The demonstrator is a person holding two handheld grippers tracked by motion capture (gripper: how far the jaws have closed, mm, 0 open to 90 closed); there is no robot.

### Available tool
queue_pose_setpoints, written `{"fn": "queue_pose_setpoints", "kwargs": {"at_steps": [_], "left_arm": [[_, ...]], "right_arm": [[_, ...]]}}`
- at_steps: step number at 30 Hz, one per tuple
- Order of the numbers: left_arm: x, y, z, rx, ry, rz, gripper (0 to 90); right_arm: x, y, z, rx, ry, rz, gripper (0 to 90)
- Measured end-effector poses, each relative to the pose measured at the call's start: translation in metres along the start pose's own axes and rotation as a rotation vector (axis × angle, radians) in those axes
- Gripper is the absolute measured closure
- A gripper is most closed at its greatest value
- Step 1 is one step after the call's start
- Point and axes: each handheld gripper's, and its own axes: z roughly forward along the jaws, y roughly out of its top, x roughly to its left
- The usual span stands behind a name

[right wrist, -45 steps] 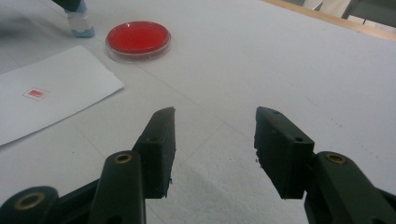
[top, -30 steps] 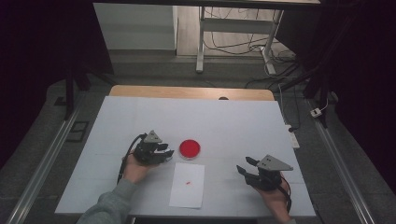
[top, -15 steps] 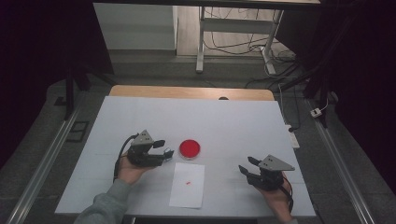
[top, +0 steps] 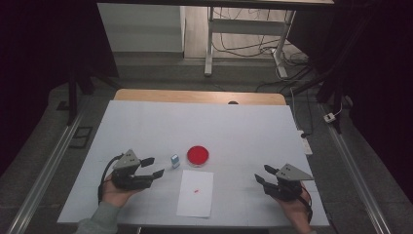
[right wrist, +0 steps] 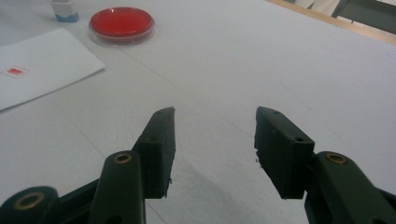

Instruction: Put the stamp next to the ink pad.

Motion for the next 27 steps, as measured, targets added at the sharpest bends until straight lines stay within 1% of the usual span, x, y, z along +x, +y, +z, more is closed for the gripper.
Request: {"fn": "queue_pose_setpoints", "kwargs": {"at_steps": [3, 5, 11, 23, 27], "left_arm": [[-0.002, -0.008, -0.007, 0.008, -0.004, 0.003, 39.5], [-0.003, -0.012, -0.01, 0.014, -0.009, 0.003, 39.4], [-0.004, -0.022, -0.015, 0.029, -0.013, 0.0, 39.5], [-0.002, -0.024, -0.013, 0.041, -0.01, -0.001, 39.5], [-0.003, -0.023, -0.012, 0.043, -0.013, -0.001, 39.5]], "right_arm": [[-0.004, -0.004, -0.001, 0.007, -0.006, -0.009, 47.6], [-0.006, -0.006, -0.002, 0.013, -0.015, -0.001, 47.6], [-0.011, -0.011, -0.004, 0.014, -0.013, 0.003, 47.6], [-0.013, -0.014, -0.007, 0.013, -0.006, 0.003, 47.6], [-0.012, -0.014, -0.007, 0.014, -0.008, -0.006, 47.6]]}}
